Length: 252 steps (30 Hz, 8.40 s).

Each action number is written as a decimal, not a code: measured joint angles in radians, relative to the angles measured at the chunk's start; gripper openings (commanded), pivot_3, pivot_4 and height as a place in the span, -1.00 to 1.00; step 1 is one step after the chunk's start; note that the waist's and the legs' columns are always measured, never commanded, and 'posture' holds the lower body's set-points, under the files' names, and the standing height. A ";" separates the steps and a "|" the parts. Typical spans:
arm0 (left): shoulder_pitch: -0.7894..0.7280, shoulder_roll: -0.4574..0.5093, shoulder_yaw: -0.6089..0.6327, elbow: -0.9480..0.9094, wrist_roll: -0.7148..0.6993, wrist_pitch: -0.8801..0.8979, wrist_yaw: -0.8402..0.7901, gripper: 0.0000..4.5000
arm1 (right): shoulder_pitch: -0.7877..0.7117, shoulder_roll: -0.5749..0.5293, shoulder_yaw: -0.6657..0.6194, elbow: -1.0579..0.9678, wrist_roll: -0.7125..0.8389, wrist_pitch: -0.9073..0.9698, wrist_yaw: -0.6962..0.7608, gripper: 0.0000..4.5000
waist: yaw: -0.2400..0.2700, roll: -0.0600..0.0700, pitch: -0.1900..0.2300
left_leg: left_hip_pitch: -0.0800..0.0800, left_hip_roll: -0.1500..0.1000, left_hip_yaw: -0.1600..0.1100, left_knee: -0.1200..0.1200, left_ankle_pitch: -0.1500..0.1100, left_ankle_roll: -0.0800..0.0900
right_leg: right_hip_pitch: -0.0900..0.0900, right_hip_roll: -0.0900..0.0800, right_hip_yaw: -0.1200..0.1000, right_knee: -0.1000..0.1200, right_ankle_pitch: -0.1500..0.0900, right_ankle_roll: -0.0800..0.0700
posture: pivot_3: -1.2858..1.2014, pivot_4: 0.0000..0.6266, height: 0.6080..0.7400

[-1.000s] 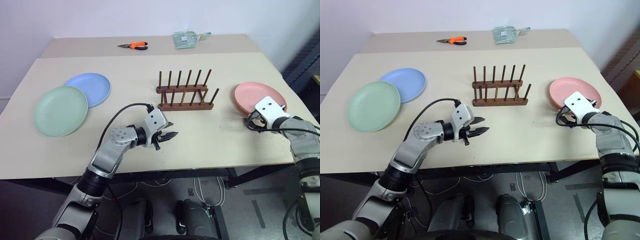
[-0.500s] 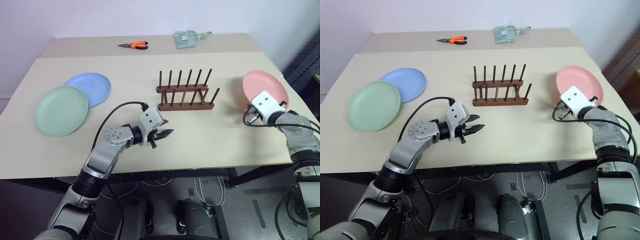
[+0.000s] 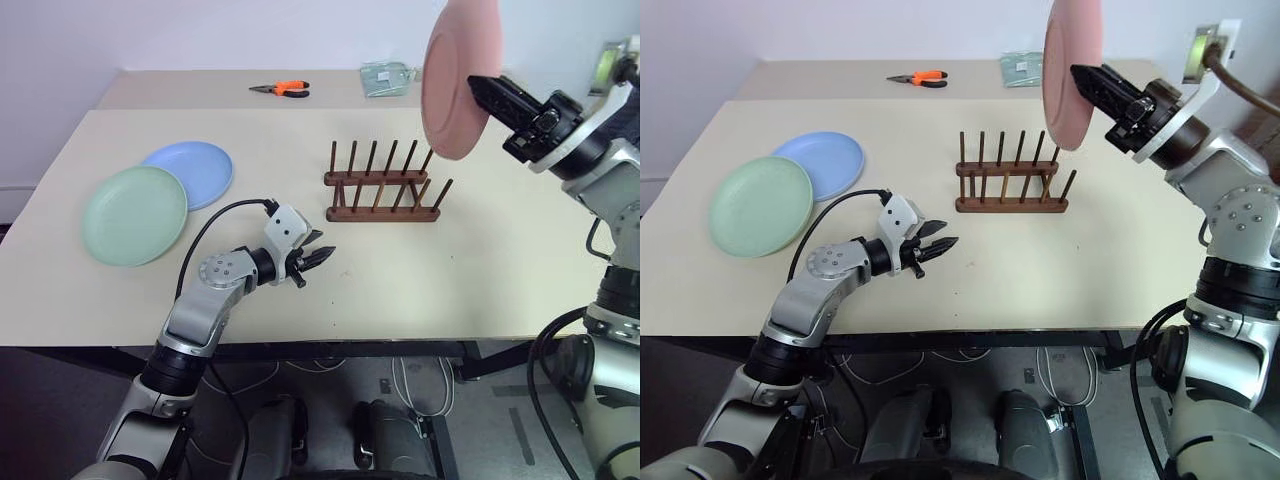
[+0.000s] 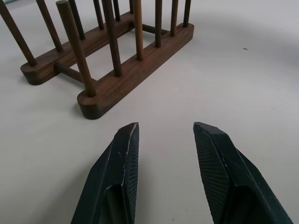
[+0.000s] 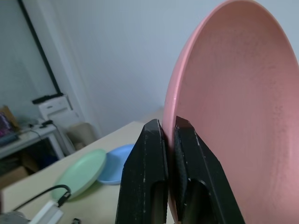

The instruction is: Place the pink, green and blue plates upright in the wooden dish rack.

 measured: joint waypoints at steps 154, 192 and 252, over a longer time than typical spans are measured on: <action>-0.132 -0.104 0.576 0.043 -0.144 0.221 0.768 1.00 | -0.093 0.133 0.545 -0.023 -0.882 -0.762 -0.273 0.76 | -0.030 -0.008 0.002 | 0.002 0.000 0.003 -0.011 0.006 -0.007 | -0.005 0.005 0.002 0.001 0.000 0.001 | 0.03 -0.52 1.00; -0.334 -0.119 0.646 -0.107 -0.531 0.591 0.829 -1.00 | 0.044 0.207 0.778 -0.124 -1.223 -1.008 -0.001 0.90 | -0.026 -0.015 0.005 | 0.004 0.000 0.000 -0.009 0.007 -0.011 | -0.001 0.005 -0.001 0.001 0.000 0.001 | 0.03 -0.52 1.00; 0.193 0.092 0.312 -0.128 -0.162 -0.001 0.400 0.18 | -0.200 0.568 0.074 -0.034 0.018 0.126 -0.693 -1.00 | -0.030 -0.014 0.004 | 0.001 0.000 0.003 -0.016 0.008 -0.012 | -0.010 0.004 0.002 0.003 0.000 -0.003 | 0.03 -0.52 1.00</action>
